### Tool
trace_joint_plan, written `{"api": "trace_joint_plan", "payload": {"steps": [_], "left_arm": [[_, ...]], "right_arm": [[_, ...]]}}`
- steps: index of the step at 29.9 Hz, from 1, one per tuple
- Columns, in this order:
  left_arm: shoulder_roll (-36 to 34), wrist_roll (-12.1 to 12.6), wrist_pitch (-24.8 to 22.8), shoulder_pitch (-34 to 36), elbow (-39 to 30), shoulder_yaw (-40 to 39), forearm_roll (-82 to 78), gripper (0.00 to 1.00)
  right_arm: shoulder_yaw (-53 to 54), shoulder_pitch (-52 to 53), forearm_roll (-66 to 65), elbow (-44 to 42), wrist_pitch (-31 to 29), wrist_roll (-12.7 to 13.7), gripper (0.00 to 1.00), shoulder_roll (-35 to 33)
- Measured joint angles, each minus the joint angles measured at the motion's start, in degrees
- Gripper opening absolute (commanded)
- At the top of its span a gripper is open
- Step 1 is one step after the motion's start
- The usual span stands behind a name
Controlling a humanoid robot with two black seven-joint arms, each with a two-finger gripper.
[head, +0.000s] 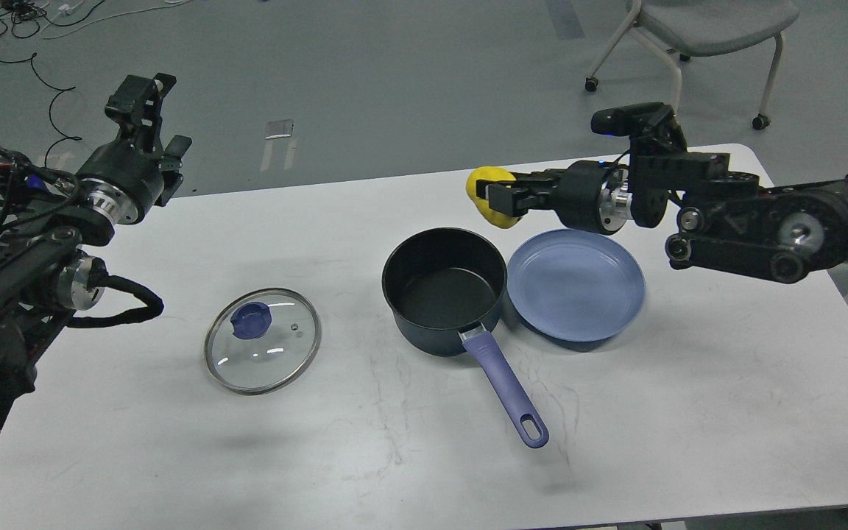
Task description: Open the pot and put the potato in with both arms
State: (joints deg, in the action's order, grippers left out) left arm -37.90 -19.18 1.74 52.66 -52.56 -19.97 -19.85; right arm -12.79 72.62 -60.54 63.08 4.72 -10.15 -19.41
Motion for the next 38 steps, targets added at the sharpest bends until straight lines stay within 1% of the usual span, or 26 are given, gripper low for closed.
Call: {"api": "trace_joint_plan", "payload": {"steps": [1,2,3,4,5,10,15,18,22,25,26,28,30,32,35,38], "left_arm": [[0.00,0.12,-0.10,0.00,-0.09,-0.20,0.12,0.98],[0.00,0.20,-0.20,0.00,-0.19,-0.28,0.28,0.98],[0.00,0.30,-0.26,0.00,-0.27,-0.36,0.50,0.98],[0.00,0.40,-0.35,0.00,-0.41,-0.46,0.66,0.98],[0.00,0.46,-0.43,0.00,-0.53,-0.60,0.75,0.98],[0.29,0.61,-1.16,0.09,-0.77,-2.13,0.94,0.98],[1.37,0.62,-2.23,0.23,-1.00,-4.35,1.04,0.98],[3.23,1.24,-2.96,0.23,-1.15,-8.54,2.22,0.98],[5.78,5.46,-5.61,0.20,-2.18,-13.46,4.94,0.98],[8.11,9.06,-6.65,-0.21,-2.58,-15.58,8.01,0.98],[8.93,9.85,-6.80,-0.34,-2.65,-15.94,8.99,0.98],[10.08,10.55,-7.08,-0.52,-2.72,-16.30,10.46,0.98],[11.13,10.75,-7.78,-1.03,-2.77,-16.64,11.85,0.98],[11.66,10.89,-8.92,-1.96,-3.00,-17.27,12.61,0.98],[11.53,11.37,-11.67,-4.07,-4.29,-18.63,13.01,0.98],[10.82,12.33,-13.54,-6.99,-5.15,-20.53,13.08,0.98]], "right_arm": [[-0.59,0.00,0.31,-0.34,0.10,-0.07,0.55,1.84],[-1.23,0.00,0.51,-0.85,0.17,-0.15,0.59,3.36],[-1.84,-0.01,0.63,-1.66,0.28,-0.22,0.74,4.68],[-2.54,-0.08,0.71,-2.60,0.33,-0.30,0.84,6.09],[-2.91,-0.20,0.78,-3.50,0.33,-0.38,1.00,7.37],[-3.61,-0.44,2.06,-5.77,0.10,0.06,1.00,10.10],[-3.35,-0.45,3.87,-6.05,0.17,0.29,1.00,9.54],[-1.69,-0.45,5.87,-6.05,0.49,0.29,1.00,8.44],[8.17,-0.66,10.98,-6.07,0.45,0.22,1.00,5.70],[16.87,-1.55,23.20,-5.63,-0.13,0.21,1.00,4.56],[19.71,-1.88,28.59,-5.41,-0.25,0.22,1.00,4.37],[24.14,-2.32,37.14,-5.12,-0.38,0.25,1.00,4.02],[28.49,-3.16,46.08,-5.08,-0.83,0.55,1.00,3.31],[32.24,-4.85,51.99,-5.37,-2.25,1.01,1.00,2.61],[37.29,-8.52,56.47,-5.66,-5.31,1.38,1.00,1.52],[40.21,-12.15,57.51,-5.89,-6.80,1.39,1.00,0.00]]}}
